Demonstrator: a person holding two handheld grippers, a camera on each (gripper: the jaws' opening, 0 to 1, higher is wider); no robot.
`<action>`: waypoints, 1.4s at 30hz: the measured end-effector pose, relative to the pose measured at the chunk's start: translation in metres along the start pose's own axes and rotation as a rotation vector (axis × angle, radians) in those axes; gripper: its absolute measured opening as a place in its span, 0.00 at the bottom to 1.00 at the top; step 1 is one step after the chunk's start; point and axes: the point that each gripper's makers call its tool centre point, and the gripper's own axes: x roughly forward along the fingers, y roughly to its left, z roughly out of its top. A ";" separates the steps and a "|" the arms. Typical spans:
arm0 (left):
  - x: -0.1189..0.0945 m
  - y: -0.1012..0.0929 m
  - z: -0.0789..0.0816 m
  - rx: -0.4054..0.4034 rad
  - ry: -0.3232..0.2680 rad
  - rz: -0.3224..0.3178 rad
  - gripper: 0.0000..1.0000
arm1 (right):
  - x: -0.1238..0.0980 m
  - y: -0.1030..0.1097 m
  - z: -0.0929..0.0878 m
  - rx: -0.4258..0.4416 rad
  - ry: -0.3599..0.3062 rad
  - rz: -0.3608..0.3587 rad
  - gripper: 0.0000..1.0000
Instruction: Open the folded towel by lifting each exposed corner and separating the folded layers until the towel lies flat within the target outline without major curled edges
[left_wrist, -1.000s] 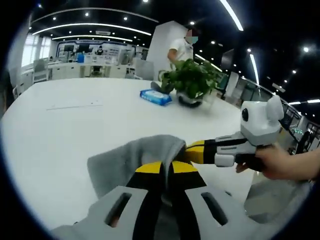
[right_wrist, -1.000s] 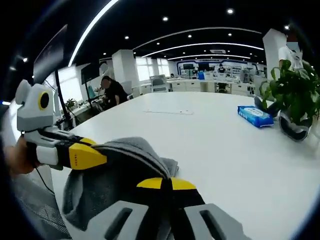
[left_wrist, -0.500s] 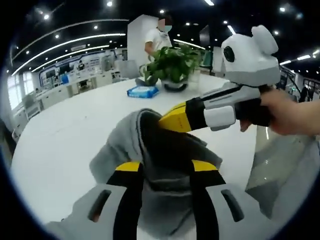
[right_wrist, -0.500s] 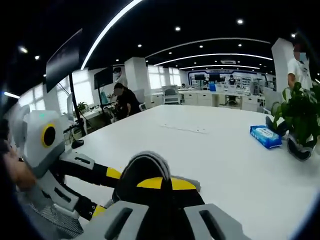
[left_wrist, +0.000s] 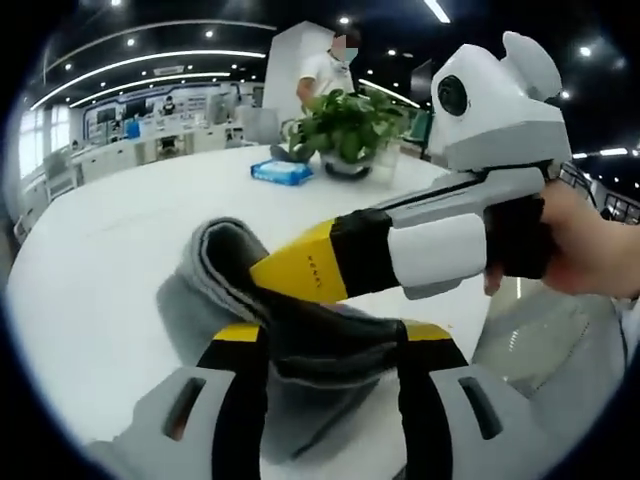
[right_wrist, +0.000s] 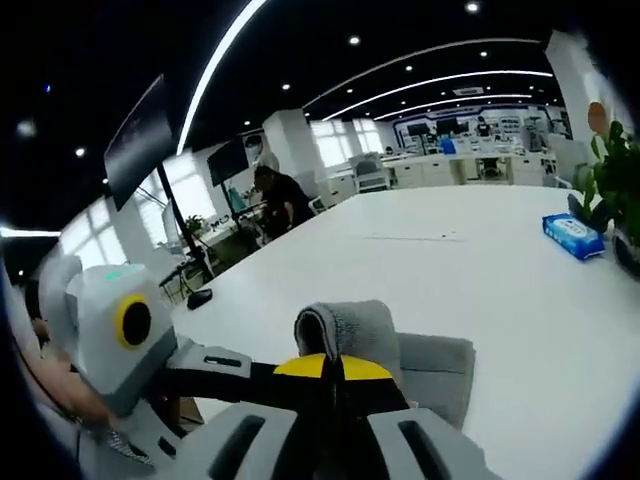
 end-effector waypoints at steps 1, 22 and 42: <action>0.000 -0.001 0.001 0.001 -0.003 -0.002 0.52 | 0.001 0.001 -0.001 0.011 0.004 0.006 0.00; -0.019 0.048 0.008 -0.194 -0.068 0.125 0.06 | 0.001 0.009 0.013 0.124 -0.081 0.101 0.06; -0.050 0.077 0.011 -0.198 -0.038 0.174 0.05 | 0.036 -0.050 -0.102 -0.424 0.324 -0.084 0.00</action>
